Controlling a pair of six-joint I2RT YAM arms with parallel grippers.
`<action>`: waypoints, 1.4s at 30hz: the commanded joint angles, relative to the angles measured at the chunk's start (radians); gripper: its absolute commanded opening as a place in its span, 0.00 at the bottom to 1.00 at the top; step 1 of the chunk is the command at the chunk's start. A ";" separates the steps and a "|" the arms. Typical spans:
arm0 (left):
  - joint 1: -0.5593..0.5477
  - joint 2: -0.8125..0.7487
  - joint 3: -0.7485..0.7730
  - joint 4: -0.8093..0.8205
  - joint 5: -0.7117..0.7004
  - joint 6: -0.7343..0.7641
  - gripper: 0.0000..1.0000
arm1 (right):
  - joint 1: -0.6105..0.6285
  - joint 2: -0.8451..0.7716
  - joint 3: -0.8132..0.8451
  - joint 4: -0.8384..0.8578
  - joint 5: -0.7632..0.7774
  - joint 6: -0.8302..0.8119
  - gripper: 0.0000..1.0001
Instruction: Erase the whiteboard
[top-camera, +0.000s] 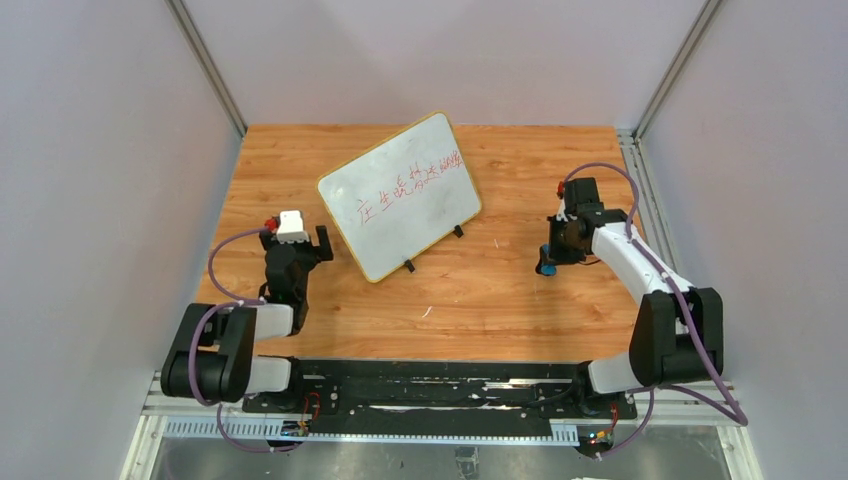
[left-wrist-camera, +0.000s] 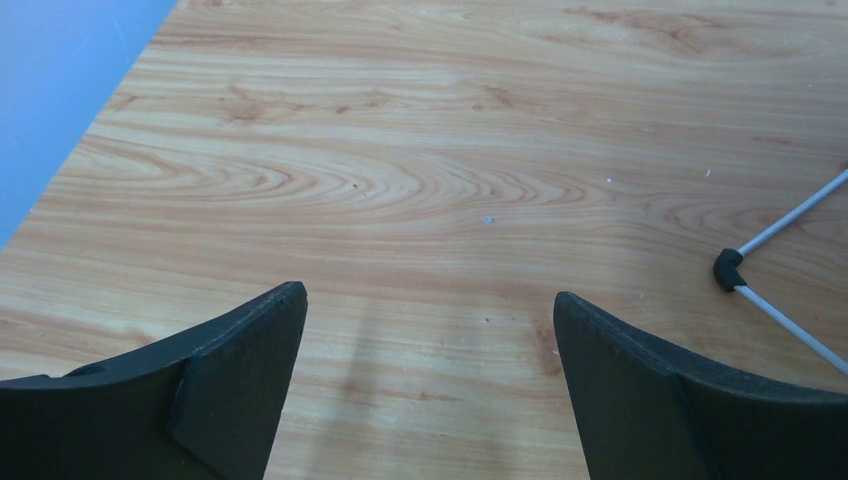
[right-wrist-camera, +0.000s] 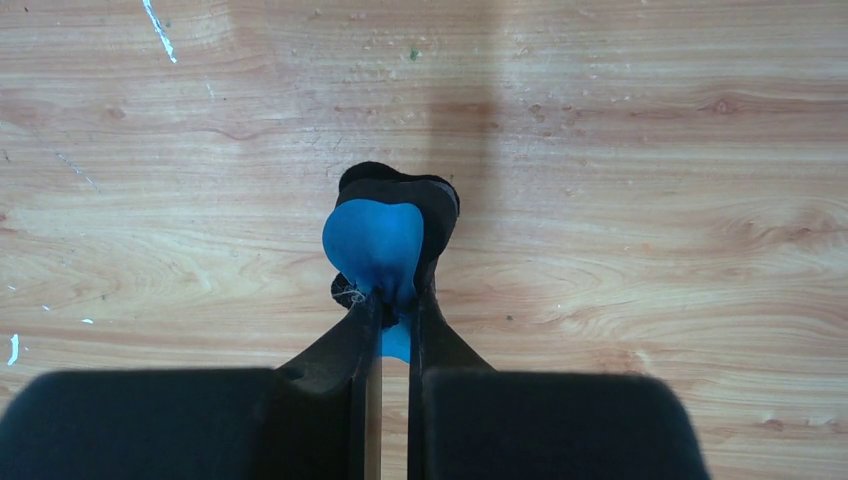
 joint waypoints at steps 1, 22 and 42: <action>0.017 -0.107 0.071 -0.180 0.001 -0.004 0.98 | 0.018 -0.028 -0.006 -0.039 0.001 0.010 0.01; 0.358 -0.371 0.368 -0.931 0.672 0.019 0.84 | 0.019 -0.034 0.016 -0.015 -0.049 -0.023 0.01; 0.459 -0.381 0.331 -0.818 1.201 -0.011 0.65 | 0.070 -0.008 0.042 0.013 -0.050 -0.010 0.01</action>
